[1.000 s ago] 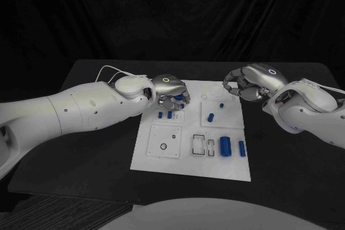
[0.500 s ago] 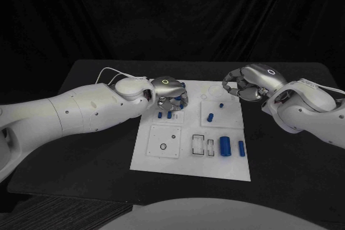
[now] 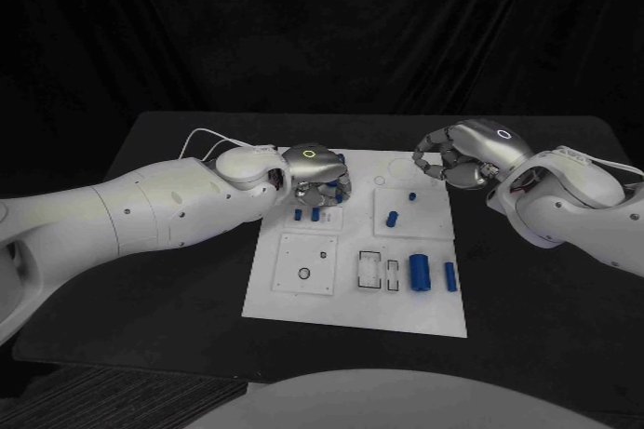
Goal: Assemble the parts on the task board
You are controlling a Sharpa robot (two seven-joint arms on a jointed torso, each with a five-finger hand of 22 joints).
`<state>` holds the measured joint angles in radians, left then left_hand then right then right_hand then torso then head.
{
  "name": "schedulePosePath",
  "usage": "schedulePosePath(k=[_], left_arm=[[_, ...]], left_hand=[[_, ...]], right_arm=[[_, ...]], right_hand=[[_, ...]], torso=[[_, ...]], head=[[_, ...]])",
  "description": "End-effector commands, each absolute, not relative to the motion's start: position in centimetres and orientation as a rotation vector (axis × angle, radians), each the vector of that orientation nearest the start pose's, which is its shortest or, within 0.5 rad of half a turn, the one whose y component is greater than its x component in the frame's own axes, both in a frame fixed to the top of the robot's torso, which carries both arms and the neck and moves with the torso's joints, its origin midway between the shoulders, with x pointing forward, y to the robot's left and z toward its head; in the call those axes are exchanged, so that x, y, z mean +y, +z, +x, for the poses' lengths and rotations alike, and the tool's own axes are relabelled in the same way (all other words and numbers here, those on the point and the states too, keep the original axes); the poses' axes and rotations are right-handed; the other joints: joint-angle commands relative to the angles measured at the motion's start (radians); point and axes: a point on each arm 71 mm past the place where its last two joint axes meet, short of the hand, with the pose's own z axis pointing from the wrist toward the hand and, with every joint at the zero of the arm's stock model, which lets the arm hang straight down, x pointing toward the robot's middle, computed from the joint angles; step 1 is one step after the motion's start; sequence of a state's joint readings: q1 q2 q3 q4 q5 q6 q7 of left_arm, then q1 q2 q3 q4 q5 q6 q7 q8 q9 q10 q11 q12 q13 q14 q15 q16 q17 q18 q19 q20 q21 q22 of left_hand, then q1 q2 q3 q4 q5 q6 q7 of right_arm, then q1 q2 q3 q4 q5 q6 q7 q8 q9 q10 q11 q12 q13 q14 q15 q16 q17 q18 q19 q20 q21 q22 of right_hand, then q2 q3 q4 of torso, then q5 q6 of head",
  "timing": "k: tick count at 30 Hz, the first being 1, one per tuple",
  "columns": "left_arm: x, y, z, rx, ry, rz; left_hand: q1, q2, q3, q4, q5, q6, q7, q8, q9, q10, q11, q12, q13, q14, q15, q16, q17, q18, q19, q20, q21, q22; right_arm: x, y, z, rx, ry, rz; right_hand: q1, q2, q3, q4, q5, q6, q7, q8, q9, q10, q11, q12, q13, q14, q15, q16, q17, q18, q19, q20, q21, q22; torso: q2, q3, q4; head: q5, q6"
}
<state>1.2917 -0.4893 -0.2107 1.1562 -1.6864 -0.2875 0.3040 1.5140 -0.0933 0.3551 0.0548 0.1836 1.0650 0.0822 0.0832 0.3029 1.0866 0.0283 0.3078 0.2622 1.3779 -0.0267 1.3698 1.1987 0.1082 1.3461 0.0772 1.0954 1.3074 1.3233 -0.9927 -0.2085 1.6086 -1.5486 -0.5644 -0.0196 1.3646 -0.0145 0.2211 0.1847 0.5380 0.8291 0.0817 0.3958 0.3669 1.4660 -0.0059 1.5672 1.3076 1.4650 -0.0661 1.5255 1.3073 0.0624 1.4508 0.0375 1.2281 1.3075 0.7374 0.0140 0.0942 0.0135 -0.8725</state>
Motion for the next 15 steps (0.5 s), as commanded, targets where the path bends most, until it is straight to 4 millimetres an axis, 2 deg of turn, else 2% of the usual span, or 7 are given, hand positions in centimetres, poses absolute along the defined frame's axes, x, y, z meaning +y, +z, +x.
schedulePosePath(k=[1,10,15], left_arm=[[9.9,-21.1,51.4,1.507,-0.794,0.85],[10.8,-20.7,50.8,1.46,-0.804,0.83],[11.8,-19.0,50.6,1.42,-0.798,0.823]], left_hand=[[0.009,0.01,-0.002,-0.006,0.006,0.023,0.002,0.003,0.0,0.019,-0.002,-0.007,0.0,0.013,0.002,0.005,-0.001,-0.016,0.015,0.0,0.016,0.142],[0.002,0.011,-0.007,-0.011,0.014,0.056,0.005,0.007,0.001,0.05,-0.001,-0.037,-0.014,0.019,0.001,-0.005,-0.018,-0.019,0.027,-0.001,0.032,0.145],[0.0,0.01,-0.008,-0.011,0.014,0.062,0.005,0.006,0.001,0.058,-0.001,-0.044,-0.017,0.022,0.0,-0.006,-0.02,-0.02,0.03,-0.001,0.037,0.146]], right_arm=[[-24.7,-16.4,46.3,1.436,0.583,-0.259],[-24.8,-16.4,46.2,1.438,0.583,-0.259],[-24.9,-16.4,46.2,1.44,0.579,-0.256]], right_hand=[[0.0,-0.006,0.006,0.0,0.006,0.009,0.001,0.003,0.001,0.105,-0.006,0.004,0.263,0.094,-0.008,0.0,0.221,0.008,0.002,-0.001,-0.003,0.171],[0.0,-0.006,0.006,0.0,0.006,0.009,0.001,0.003,0.001,0.105,-0.006,0.004,0.263,0.094,-0.008,0.0,0.221,0.008,0.002,-0.001,-0.003,0.171],[0.0,-0.006,0.006,0.0,0.006,0.009,0.001,0.003,0.001,0.105,-0.006,0.004,0.263,0.094,-0.008,0.0,0.221,0.008,0.002,-0.001,-0.003,0.171]], torso=[[0.001,-0.0009,0.0013],[0.001,0.0001,-0.0009],[0.001,0.0008,-0.0009]], head=[[-0.002,0.0],[-0.004,0.0],[-0.004,0.0]])
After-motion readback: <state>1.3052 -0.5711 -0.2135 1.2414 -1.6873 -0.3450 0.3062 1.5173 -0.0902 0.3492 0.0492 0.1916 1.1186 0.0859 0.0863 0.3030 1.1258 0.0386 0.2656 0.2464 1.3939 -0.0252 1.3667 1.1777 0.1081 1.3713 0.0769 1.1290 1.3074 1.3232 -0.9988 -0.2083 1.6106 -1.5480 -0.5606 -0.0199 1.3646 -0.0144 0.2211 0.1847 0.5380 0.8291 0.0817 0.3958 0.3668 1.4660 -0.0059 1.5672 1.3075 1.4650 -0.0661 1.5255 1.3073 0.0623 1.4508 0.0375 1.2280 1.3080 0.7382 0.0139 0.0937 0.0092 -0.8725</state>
